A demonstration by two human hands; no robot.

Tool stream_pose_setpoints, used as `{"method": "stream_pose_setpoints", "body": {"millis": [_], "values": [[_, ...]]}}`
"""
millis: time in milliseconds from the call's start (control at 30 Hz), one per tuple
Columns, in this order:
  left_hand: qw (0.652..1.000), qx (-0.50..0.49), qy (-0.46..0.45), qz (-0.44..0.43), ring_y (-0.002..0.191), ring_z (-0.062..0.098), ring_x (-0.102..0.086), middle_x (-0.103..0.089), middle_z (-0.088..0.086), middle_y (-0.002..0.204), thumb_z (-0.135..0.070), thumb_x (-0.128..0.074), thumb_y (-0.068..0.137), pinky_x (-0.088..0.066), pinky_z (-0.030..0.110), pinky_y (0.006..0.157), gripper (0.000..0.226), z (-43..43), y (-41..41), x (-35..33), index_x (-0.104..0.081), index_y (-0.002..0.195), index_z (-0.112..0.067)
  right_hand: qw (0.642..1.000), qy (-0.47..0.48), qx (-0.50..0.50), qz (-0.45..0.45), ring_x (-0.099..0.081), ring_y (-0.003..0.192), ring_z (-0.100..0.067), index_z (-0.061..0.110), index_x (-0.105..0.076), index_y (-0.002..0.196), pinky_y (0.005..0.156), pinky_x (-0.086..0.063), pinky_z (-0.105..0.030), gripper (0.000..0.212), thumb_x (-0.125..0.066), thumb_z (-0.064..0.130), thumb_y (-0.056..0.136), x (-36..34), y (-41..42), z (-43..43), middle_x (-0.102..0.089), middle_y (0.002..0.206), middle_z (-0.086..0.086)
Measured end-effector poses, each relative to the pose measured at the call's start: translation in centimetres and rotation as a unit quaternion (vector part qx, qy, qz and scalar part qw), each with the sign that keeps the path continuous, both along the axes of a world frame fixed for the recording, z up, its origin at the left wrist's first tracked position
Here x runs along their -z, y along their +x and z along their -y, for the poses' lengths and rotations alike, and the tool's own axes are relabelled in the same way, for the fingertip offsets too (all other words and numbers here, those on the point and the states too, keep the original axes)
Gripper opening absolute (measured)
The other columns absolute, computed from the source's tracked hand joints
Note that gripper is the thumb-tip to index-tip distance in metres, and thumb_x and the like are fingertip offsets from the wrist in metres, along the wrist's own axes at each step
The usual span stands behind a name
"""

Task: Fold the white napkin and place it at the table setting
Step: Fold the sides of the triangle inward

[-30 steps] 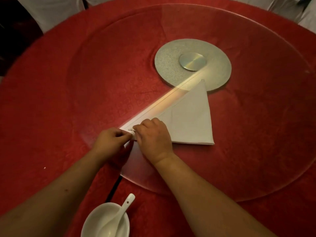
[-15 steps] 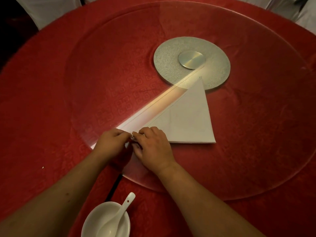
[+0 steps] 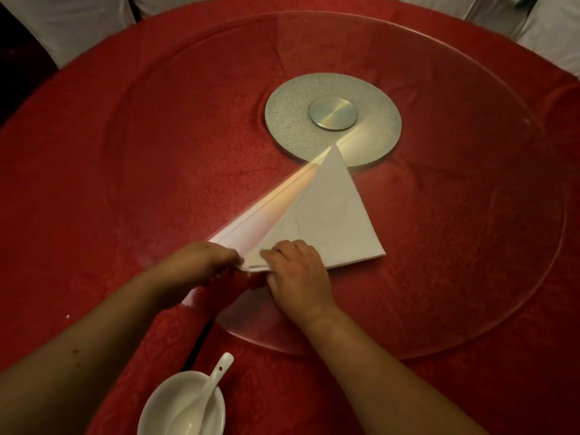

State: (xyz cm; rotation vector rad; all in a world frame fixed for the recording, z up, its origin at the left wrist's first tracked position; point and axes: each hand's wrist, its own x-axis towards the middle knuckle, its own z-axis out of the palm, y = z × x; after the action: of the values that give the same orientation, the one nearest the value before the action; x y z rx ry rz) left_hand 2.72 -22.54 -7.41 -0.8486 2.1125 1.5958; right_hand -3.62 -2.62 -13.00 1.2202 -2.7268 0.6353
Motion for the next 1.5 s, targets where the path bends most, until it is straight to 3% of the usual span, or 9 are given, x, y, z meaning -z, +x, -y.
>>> {"method": "stream_pose_setpoints", "body": {"millis": [133,233,367,533,733,867,1000,1233,1500], "values": [[0.972,0.088,-0.205,-0.071,0.059,0.002,-0.064,-0.070,-0.010,0.065,-0.048,-0.067,0.094,-0.046,0.024,0.053,0.030,-2.0,-0.8,0.3,-0.078,0.073,-0.030,0.996,0.011,-0.084,-0.037,-0.061,0.089,-0.028,0.017,-0.073,0.111,0.076,-0.051,-0.042,0.036,-0.061,0.018,0.078,0.2,-0.4,-5.6,-0.067,0.098,-0.002],[0.857,0.210,-0.441,-0.166,0.112,0.021,-0.062,-0.068,-0.003,0.123,-0.056,-0.044,0.097,-0.054,0.043,0.087,0.043,-4.0,-1.7,1.2,-0.065,0.130,-0.037,0.988,0.038,-0.140,-0.058,-0.061,0.094,-0.026,0.018,-0.072,0.115,0.079,-0.051,-0.040,0.032,-0.059,0.020,0.086,0.5,-0.1,-9.1,-0.068,0.104,-0.003],[0.795,0.335,-0.482,-0.156,0.137,0.031,-0.048,-0.045,0.006,0.160,-0.058,-0.027,0.098,-0.045,0.052,0.108,0.059,-5.9,-3.4,3.2,-0.038,0.154,-0.046,0.977,0.064,-0.194,-0.067,-0.059,0.104,-0.024,0.020,-0.066,0.123,0.086,-0.051,-0.038,0.035,-0.052,0.034,0.094,0.7,0.2,-12.4,-0.067,0.117,-0.005],[0.755,0.371,-0.514,-0.169,0.137,0.033,-0.044,-0.048,0.005,0.159,-0.058,-0.030,0.102,-0.040,0.053,0.104,0.051,-7.1,-4.1,5.1,-0.040,0.151,-0.051,0.980,0.071,-0.183,-0.040,-0.058,0.110,-0.021,0.022,-0.067,0.122,0.093,-0.051,-0.035,0.033,-0.053,0.033,0.095,0.4,0.4,-13.9,-0.067,0.121,-0.002],[0.795,0.293,-0.478,-0.231,0.122,0.031,-0.053,-0.062,0.000,0.140,-0.049,-0.037,0.097,-0.040,0.051,0.094,0.046,-8.0,-4.7,5.2,-0.065,0.134,-0.042,0.991,-0.003,-0.069,0.114,-0.055,0.083,-0.011,0.028,-0.063,0.095,0.072,-0.044,-0.029,0.008,-0.057,0.034,0.095,-2.2,-2.0,-12.4,-0.064,0.088,0.010],[0.895,0.159,-0.359,-0.212,0.111,0.021,-0.052,-0.062,-0.008,0.121,-0.043,-0.037,0.093,-0.040,0.045,0.092,0.042,-9.5,-6.5,5.2,-0.077,0.108,-0.038,0.986,-0.035,0.020,0.163,-0.052,0.068,-0.015,0.020,-0.049,0.078,0.061,-0.038,-0.035,0.029,-0.056,0.038,0.099,-4.5,-7.5,-9.5,-0.051,0.069,0.006],[0.953,0.035,-0.250,-0.170,0.096,0.019,-0.055,-0.059,-0.018,0.091,-0.051,-0.037,0.095,-0.039,0.042,0.082,0.040,-10.4,-8.0,5.3,-0.068,0.075,-0.038,0.972,-0.043,0.059,0.222,-0.060,0.072,-0.017,0.023,-0.059,0.089,0.063,-0.041,-0.031,0.012,-0.059,0.032,0.096,-6.2,-14.3,-6.1,-0.062,0.077,0.007],[0.963,0.063,-0.246,-0.089,0.064,0.017,-0.063,-0.062,-0.006,0.061,-0.067,-0.050,0.086,-0.037,0.031,0.054,0.039,-10.6,-10.3,4.7,-0.065,0.057,-0.046,0.968,0.047,0.084,0.230,-0.055,0.087,-0.019,0.019,-0.060,0.098,0.072,-0.035,-0.029,0.013,-0.058,0.032,0.098,-4.9,-22.0,-1.1,-0.059,0.094,0.002],[0.958,0.010,-0.282,-0.051,0.074,0.016,-0.064,-0.071,-0.006,0.077,-0.060,-0.057,0.089,-0.042,0.029,0.056,0.039,-11.9,-11.6,4.8,-0.073,0.077,-0.027,0.964,0.088,0.136,0.214,-0.062,0.098,-0.029,0.016,-0.057,0.095,0.074,-0.038,-0.031,0.016,-0.055,0.032,0.098,-2.3,-23.6,0.6,-0.064,0.098,-0.005]]}}
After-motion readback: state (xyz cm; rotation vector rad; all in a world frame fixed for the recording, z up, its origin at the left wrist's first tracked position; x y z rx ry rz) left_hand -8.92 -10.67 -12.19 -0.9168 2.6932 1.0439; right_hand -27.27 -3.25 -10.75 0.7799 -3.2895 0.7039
